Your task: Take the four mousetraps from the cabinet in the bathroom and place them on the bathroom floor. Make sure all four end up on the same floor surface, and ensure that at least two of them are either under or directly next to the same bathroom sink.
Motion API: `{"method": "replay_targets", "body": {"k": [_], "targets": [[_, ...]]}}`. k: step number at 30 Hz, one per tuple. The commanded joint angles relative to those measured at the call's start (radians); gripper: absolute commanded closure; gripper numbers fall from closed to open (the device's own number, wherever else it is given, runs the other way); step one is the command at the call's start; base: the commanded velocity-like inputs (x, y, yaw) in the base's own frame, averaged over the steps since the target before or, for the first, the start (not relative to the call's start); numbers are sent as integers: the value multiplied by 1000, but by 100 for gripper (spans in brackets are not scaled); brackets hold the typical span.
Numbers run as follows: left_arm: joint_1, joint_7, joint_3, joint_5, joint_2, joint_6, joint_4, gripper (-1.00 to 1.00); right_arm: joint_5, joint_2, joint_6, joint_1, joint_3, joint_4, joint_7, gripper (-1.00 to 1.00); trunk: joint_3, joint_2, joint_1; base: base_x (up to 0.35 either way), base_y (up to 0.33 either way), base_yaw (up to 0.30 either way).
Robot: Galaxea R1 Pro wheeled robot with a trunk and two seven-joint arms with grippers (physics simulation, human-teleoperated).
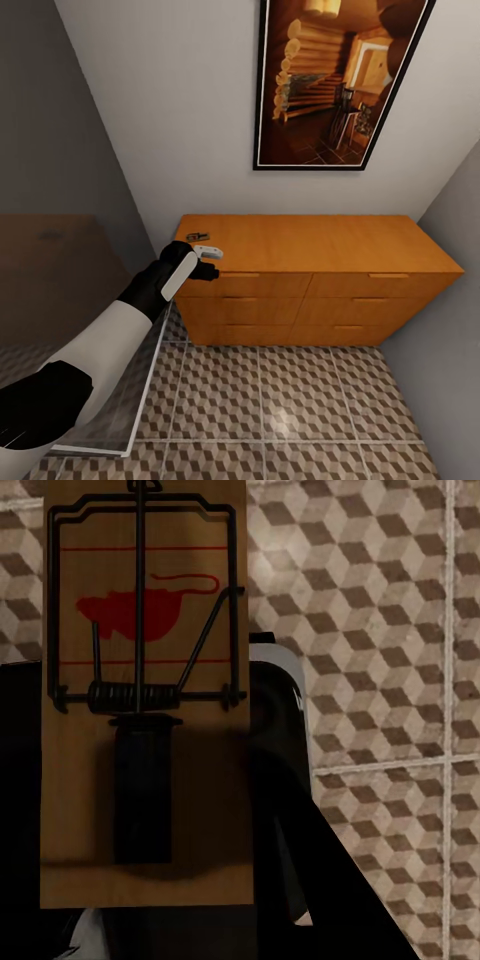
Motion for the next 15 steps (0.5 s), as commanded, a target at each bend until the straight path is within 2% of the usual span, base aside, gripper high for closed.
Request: {"method": "replay_targets", "body": {"k": [1, 9, 11, 13, 15], "targets": [[-1, 10, -1, 11, 0, 2, 0, -100, -12, 0, -4, -1, 8, 1, 2, 100, -2, -2, 1, 0, 0, -2], [-1, 7, 18, 20, 6, 4, 10, -100, -12, 1, -4, -1, 8, 1, 2, 100, -2, -2, 1, 0, 0, 0], [-1, 6, 43, 24, 8, 5, 14, -100, -12, 1, -4, -1, 8, 1, 2, 100, -2, -2, 1, 0, 0, 0], [-2, 6, 92, 28, 10, 5, 23, -100, -11, 2, -4, -1, 8, 1, 2, 100, -2, -2, 1, 0, 0, 0], [-2, 6, 120, 29, 11, 5, 33, -100, -11, 2, -4, -1, 8, 1, 2, 100, -2, -2, 1, 0, 0, 0]]}}
